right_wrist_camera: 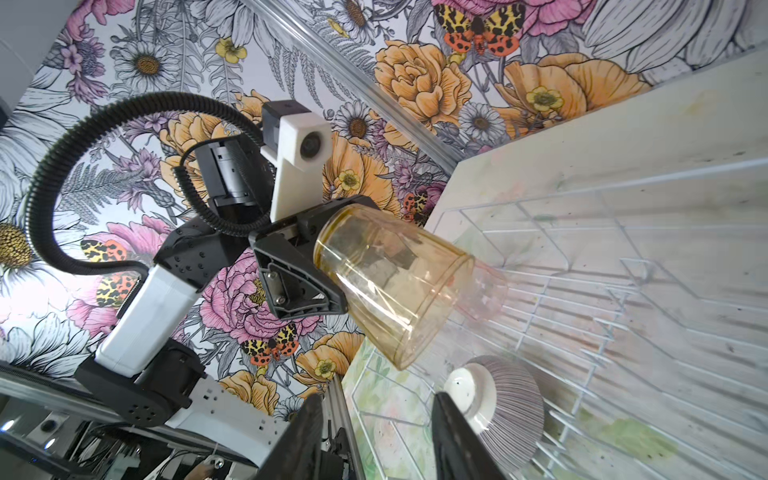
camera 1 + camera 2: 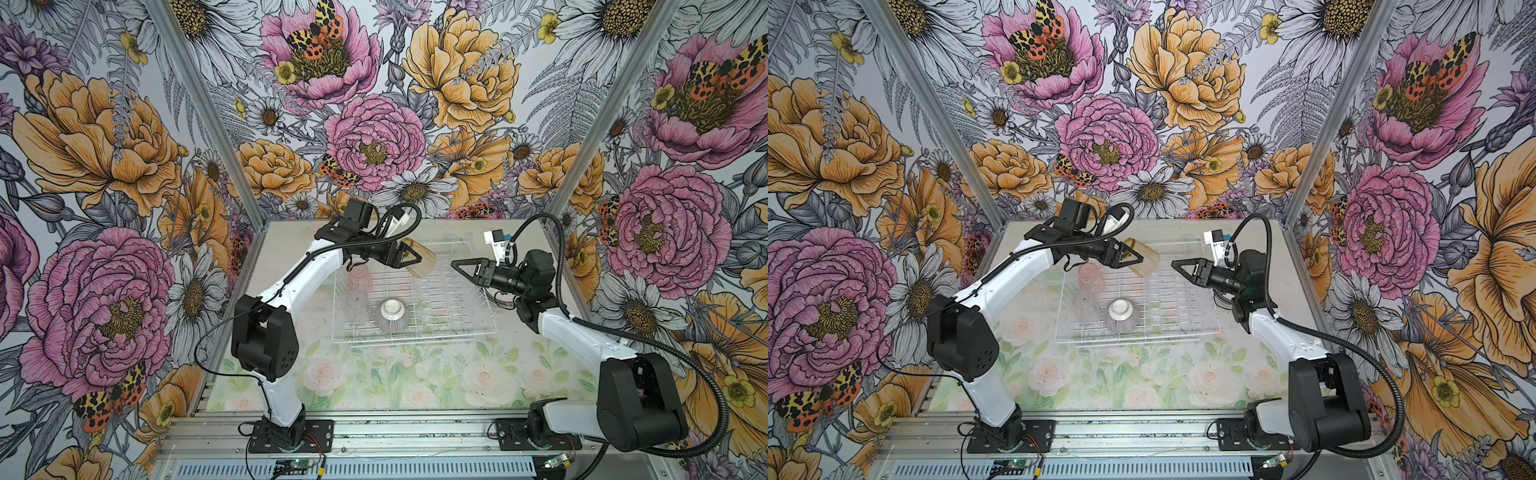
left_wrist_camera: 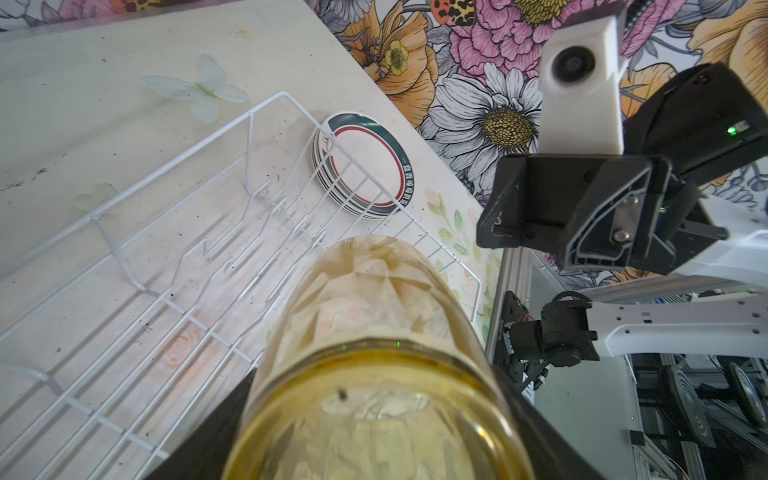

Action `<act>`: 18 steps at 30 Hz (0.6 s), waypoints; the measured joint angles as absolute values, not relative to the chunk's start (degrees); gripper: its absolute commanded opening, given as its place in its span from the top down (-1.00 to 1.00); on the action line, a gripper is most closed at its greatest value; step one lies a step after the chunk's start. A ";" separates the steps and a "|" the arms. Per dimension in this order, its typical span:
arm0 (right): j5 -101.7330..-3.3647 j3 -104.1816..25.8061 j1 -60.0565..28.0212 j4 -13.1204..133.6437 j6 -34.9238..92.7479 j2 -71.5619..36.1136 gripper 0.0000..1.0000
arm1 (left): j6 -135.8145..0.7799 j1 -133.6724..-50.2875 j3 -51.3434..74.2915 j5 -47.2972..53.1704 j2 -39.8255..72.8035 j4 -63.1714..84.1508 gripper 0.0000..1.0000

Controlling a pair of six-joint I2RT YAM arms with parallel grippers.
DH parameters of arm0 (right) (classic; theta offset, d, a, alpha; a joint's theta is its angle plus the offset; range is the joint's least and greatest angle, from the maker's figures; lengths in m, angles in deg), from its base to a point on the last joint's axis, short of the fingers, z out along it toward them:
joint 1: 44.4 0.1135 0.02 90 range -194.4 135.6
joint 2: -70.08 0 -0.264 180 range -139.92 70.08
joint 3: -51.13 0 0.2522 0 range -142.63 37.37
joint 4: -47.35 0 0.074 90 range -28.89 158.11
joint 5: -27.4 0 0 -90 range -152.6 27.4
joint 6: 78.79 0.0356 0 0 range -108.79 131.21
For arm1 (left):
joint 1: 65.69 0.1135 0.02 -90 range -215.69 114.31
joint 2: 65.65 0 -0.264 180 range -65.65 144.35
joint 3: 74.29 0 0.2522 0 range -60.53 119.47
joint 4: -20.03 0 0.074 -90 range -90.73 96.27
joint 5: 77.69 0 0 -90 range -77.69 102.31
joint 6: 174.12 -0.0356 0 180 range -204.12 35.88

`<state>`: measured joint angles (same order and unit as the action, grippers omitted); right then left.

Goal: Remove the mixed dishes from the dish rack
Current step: 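Hold the yellow glass out with the left gripper while the right grasps it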

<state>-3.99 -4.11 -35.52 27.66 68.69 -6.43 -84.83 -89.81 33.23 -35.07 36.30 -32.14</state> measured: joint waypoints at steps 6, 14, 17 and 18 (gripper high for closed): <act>-3.62 -4.04 -33.44 17.89 74.78 -8.79 0.11 | -80.27 -89.77 30.17 -41.34 35.29 -24.52 0.20; -3.62 -3.93 -32.74 8.80 80.71 -11.50 0.12 | -74.45 -89.31 26.17 -46.26 34.20 -15.05 0.21; -3.60 -3.91 -32.24 5.32 83.11 -12.47 0.14 | -71.76 -89.04 24.44 -47.42 34.11 -10.70 0.21; -3.60 -3.91 -31.95 4.23 83.90 -12.75 0.14 | -70.45 -89.02 23.74 -47.94 34.09 -9.00 0.21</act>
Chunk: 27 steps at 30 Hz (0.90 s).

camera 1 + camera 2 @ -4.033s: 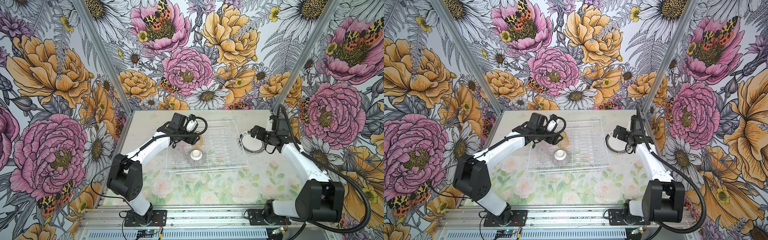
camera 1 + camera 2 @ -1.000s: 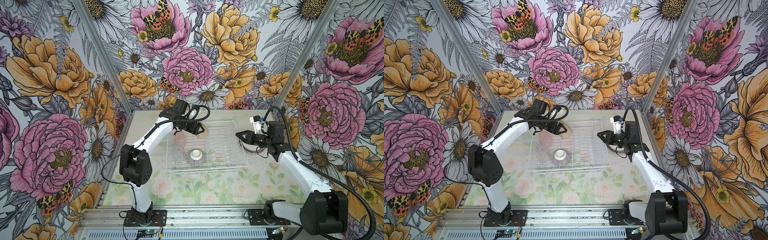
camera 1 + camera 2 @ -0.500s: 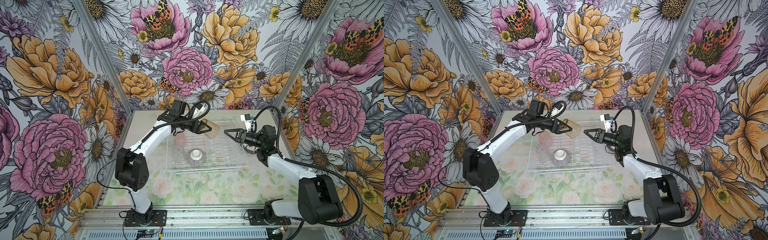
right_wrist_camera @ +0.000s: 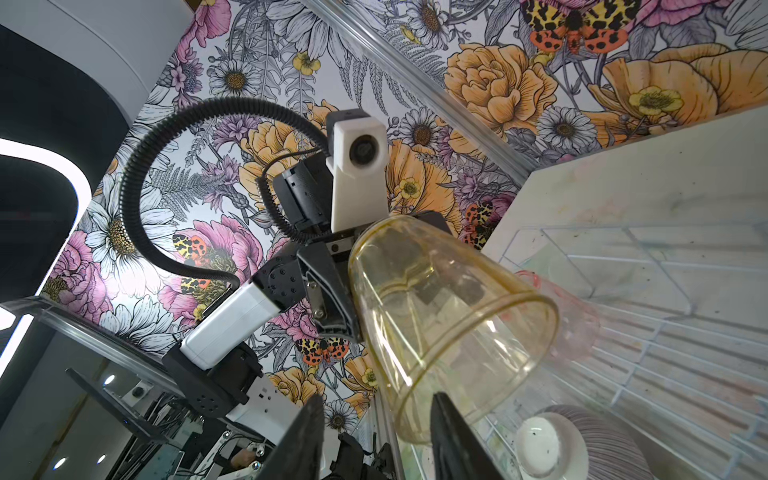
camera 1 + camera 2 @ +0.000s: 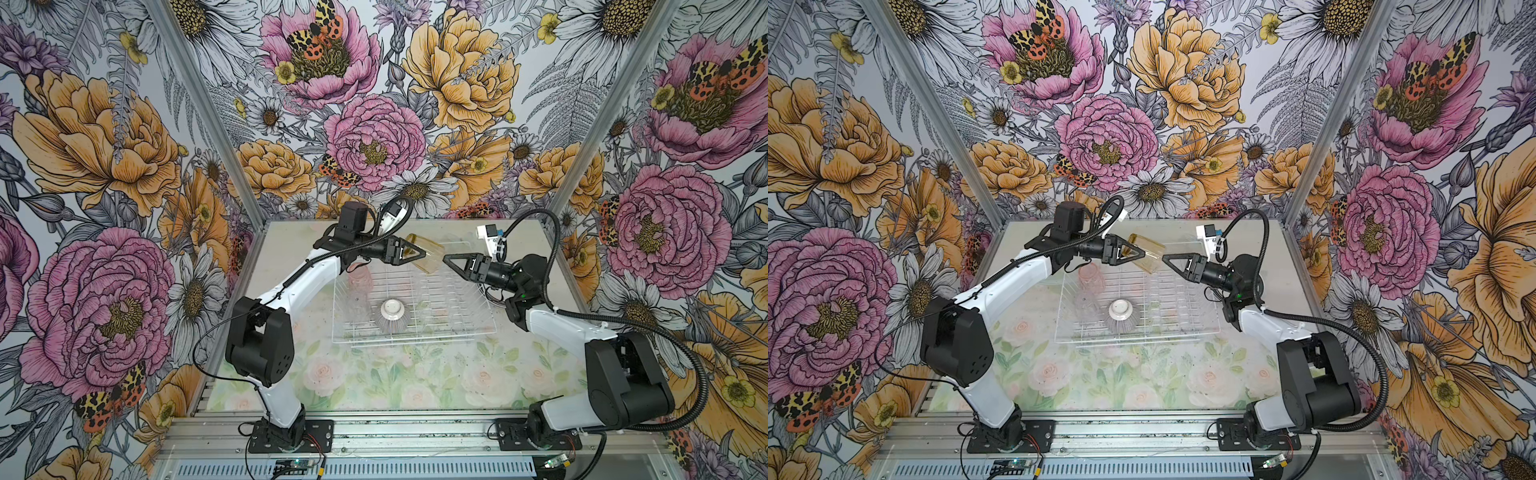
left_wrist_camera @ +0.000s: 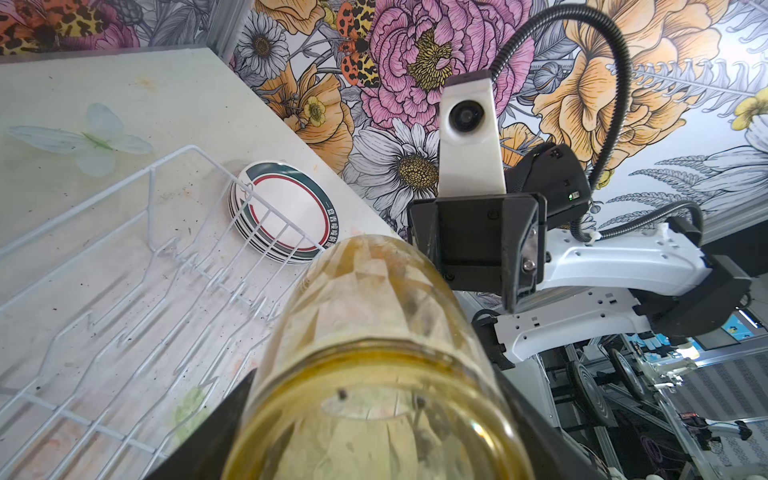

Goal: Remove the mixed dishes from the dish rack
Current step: 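Hold the yellow glass out with the left gripper while the right grasps it, then carry the yellow glass toward the robot with the right gripper while the left releases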

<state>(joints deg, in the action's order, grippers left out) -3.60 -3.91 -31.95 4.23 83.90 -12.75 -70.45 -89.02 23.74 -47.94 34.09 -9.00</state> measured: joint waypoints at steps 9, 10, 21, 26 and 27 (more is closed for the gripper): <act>-3.64 -3.96 -29.77 -2.13 88.20 -16.40 0.26 | -63.96 -89.09 22.06 -50.59 34.09 0.79 0.21; -3.71 -4.04 -29.68 -2.85 88.82 -16.99 0.31 | -63.48 -89.09 22.06 -50.76 34.09 1.52 0.21; -4.47 -7.08 -28.26 -11.20 95.09 -20.66 0.37 | -60.42 -89.57 20.36 -51.90 34.09 6.24 0.21; -4.95 -8.09 -27.80 -12.03 96.18 -20.71 0.58 | -59.79 -89.63 20.14 -52.18 34.11 7.50 0.21; -5.11 -8.26 -27.69 -12.03 96.40 -20.75 0.68 | -59.55 -89.74 20.14 -52.47 34.11 7.90 0.21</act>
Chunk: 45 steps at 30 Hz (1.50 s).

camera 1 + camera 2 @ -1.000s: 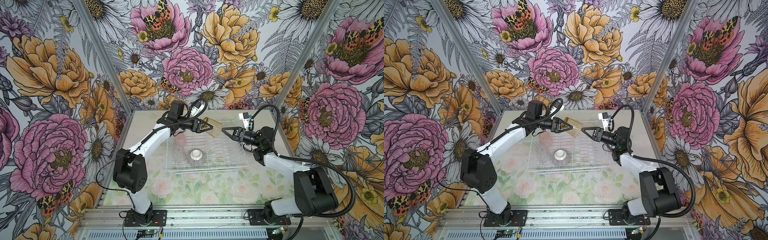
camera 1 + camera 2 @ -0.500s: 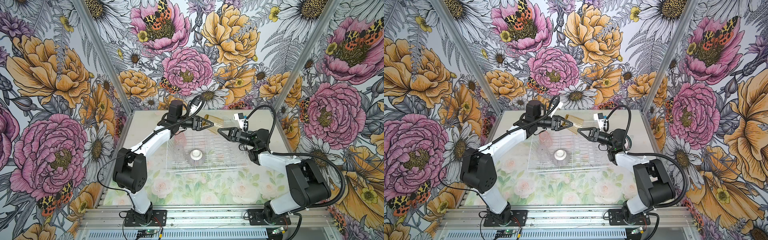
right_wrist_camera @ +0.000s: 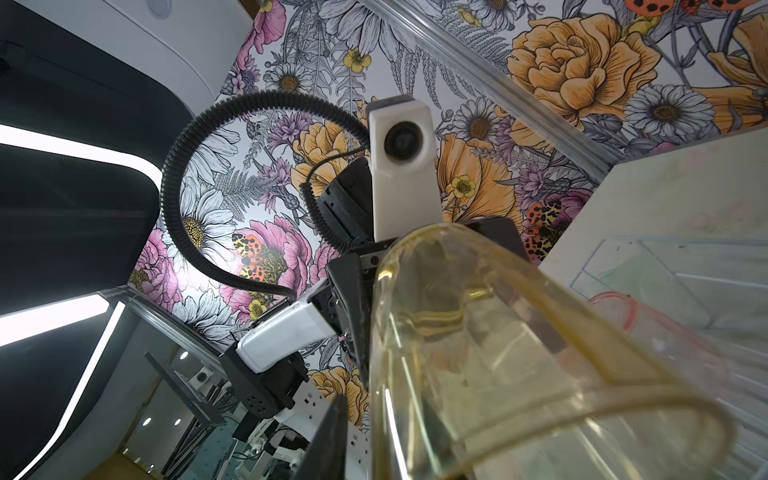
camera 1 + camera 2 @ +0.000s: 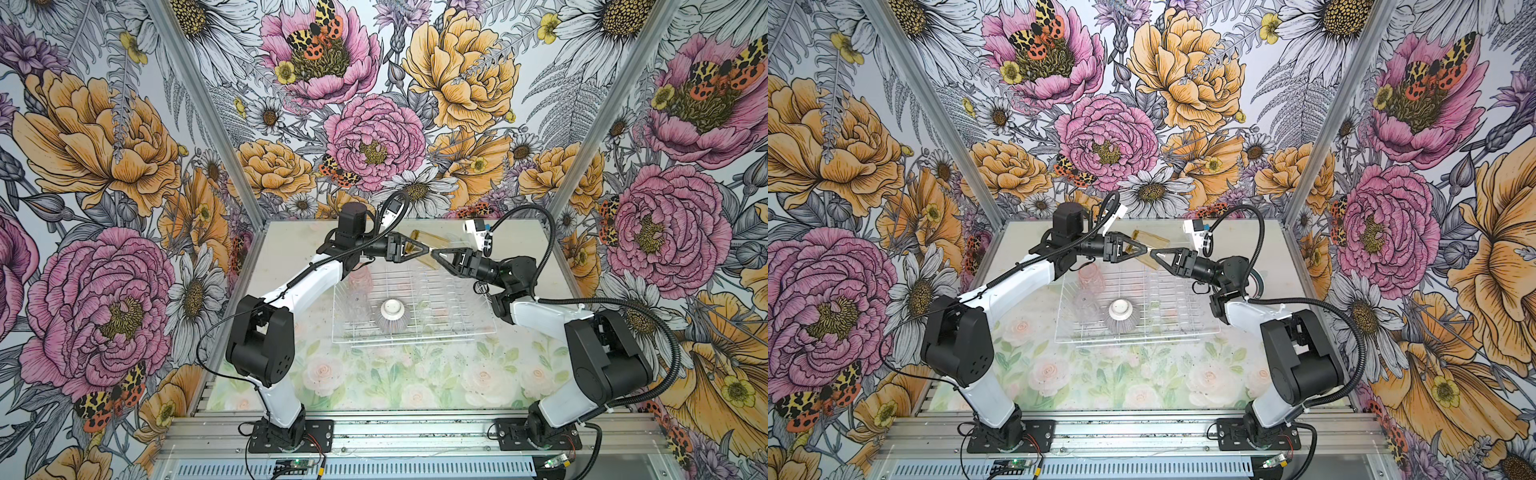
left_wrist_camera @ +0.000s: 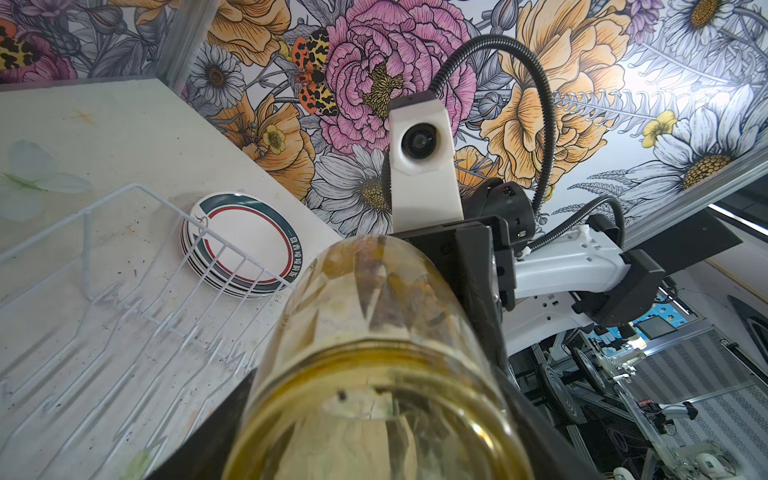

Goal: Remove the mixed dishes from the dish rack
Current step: 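Carry the yellow glass toward the robot with the right gripper while the left releases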

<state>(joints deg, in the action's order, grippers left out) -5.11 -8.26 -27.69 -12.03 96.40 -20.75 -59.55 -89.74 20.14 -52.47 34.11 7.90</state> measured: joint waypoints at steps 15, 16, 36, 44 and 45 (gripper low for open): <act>-4.43 -9.33 -27.43 -13.96 96.14 -21.56 1.00 | -57.05 -89.55 18.43 -54.24 33.72 9.73 -0.48; -4.10 -9.33 -27.47 -13.93 96.16 -21.56 1.00 | -57.25 -89.50 17.93 -54.10 33.19 9.52 -0.56; -22.61 -27.06 -25.61 70.87 44.47 5.24 1.00 | -77.42 -85.35 15.63 -27.11 18.03 -18.40 -0.64; -50.85 -32.89 -9.20 108.66 34.09 14.29 1.00 | -81.62 -86.20 15.63 -8.95 16.32 -27.55 -0.65; -53.28 -33.00 -6.75 111.72 34.37 14.68 1.00 | -81.77 -86.20 15.63 -8.14 16.30 -28.25 -0.65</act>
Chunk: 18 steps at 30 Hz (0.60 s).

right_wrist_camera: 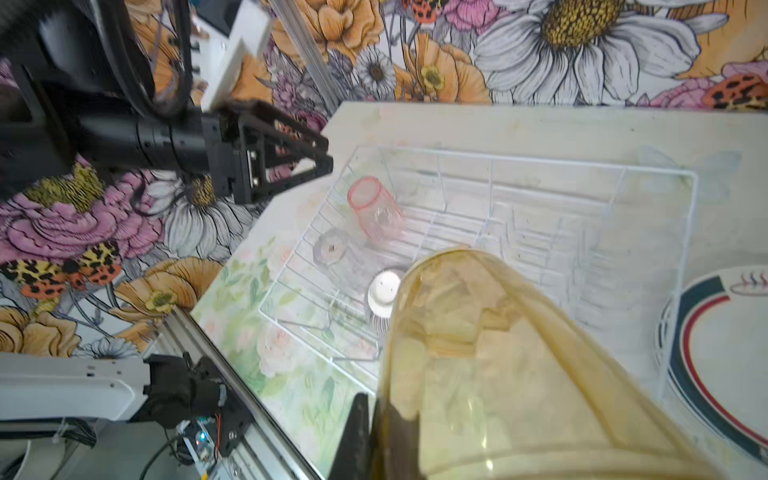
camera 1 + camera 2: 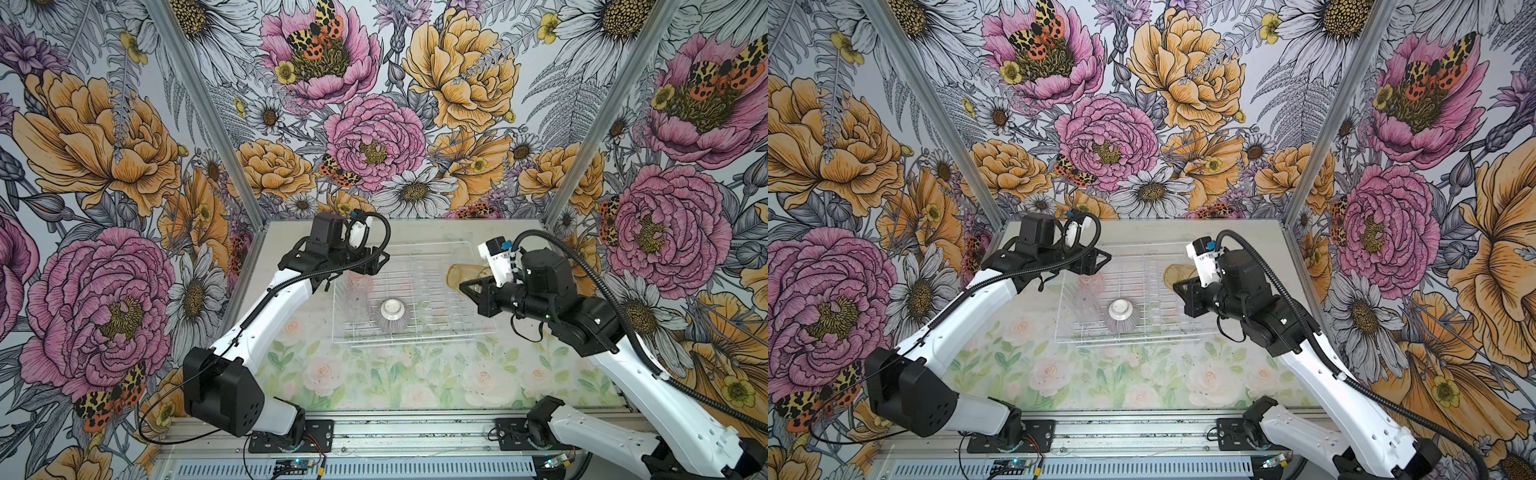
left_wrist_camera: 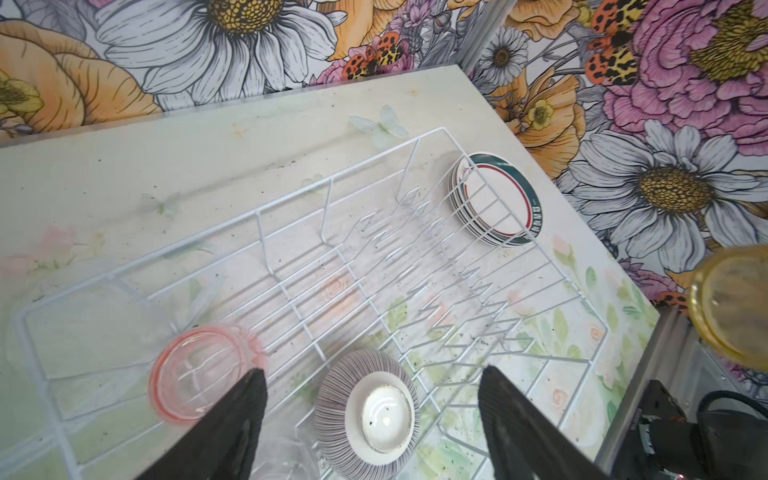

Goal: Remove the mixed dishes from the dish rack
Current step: 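Carry the yellow glass toward the robot with the right gripper while the left releases, then lower the yellow glass onto the table near the robot with the right gripper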

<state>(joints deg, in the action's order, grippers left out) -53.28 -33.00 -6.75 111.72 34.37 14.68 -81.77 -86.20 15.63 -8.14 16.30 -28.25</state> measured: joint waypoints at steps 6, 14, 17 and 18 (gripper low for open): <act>-64.91 -31.87 8.46 128.44 40.93 15.12 1.00 | -82.67 -86.20 15.63 -5.04 16.30 -30.88 -0.67; -67.09 -23.78 15.61 135.35 48.62 6.77 1.00 | -83.11 -86.97 14.76 -3.57 16.30 -32.91 -0.67; -65.91 -21.03 15.65 134.54 49.21 4.52 1.00 | -83.11 -87.23 14.34 -3.53 16.32 -33.41 -0.67; -65.56 -20.30 15.63 133.95 49.28 3.80 1.00 | -83.09 -87.32 14.34 -3.51 16.32 -33.48 -0.67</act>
